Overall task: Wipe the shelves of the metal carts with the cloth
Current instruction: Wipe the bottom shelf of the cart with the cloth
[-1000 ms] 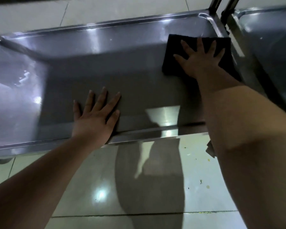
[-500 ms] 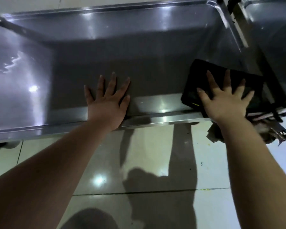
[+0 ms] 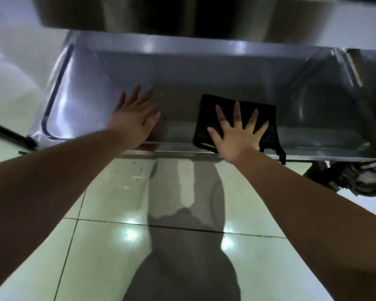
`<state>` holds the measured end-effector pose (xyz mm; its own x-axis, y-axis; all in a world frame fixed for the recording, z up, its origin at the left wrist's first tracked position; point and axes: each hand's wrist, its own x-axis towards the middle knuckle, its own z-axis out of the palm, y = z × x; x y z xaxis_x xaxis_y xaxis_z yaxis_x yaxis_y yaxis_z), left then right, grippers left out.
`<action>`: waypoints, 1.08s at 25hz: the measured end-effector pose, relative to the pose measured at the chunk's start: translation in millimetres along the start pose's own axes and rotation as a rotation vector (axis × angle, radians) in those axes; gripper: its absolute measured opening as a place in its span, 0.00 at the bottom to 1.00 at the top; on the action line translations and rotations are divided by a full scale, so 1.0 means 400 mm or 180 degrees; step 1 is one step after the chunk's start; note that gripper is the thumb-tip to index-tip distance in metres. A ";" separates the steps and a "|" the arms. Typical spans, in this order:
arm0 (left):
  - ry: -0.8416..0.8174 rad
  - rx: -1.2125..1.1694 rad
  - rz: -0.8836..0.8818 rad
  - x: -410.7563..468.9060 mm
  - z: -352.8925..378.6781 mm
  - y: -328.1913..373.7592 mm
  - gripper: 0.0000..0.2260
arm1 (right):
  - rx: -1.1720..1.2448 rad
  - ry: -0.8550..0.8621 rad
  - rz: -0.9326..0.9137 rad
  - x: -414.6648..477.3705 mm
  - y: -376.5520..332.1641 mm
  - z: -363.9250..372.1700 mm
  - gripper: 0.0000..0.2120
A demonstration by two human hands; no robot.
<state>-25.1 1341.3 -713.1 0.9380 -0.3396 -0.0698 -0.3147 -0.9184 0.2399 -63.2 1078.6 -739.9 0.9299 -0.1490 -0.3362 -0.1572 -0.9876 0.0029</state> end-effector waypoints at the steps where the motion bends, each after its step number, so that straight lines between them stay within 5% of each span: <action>1: -0.0013 0.0032 -0.0067 -0.027 -0.014 -0.042 0.22 | 0.0016 -0.0028 0.0039 -0.003 -0.031 -0.004 0.31; 9: -0.0026 0.0108 -0.0104 -0.152 -0.077 -0.101 0.23 | 0.0179 -0.0258 -0.0220 -0.052 -0.430 -0.005 0.31; 15: -0.0249 0.0014 -0.0075 -0.027 0.000 0.014 0.25 | 0.0118 0.0219 -0.0035 -0.026 -0.263 -0.019 0.26; 20: -0.0520 0.0216 -0.0484 -0.009 0.104 0.107 0.30 | 0.0944 0.0230 0.0090 0.003 -0.179 -0.003 0.27; 27: -0.0250 0.0338 -0.1312 -0.183 0.032 -0.280 0.35 | 0.0405 0.0279 -0.0748 0.000 -0.373 0.031 0.26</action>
<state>-60.2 1466.3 -747.1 0.9757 0.0493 -0.2134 0.0669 -0.9949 0.0759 -43.9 1226.7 -752.0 0.9702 0.0742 -0.2308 0.0310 -0.9821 -0.1855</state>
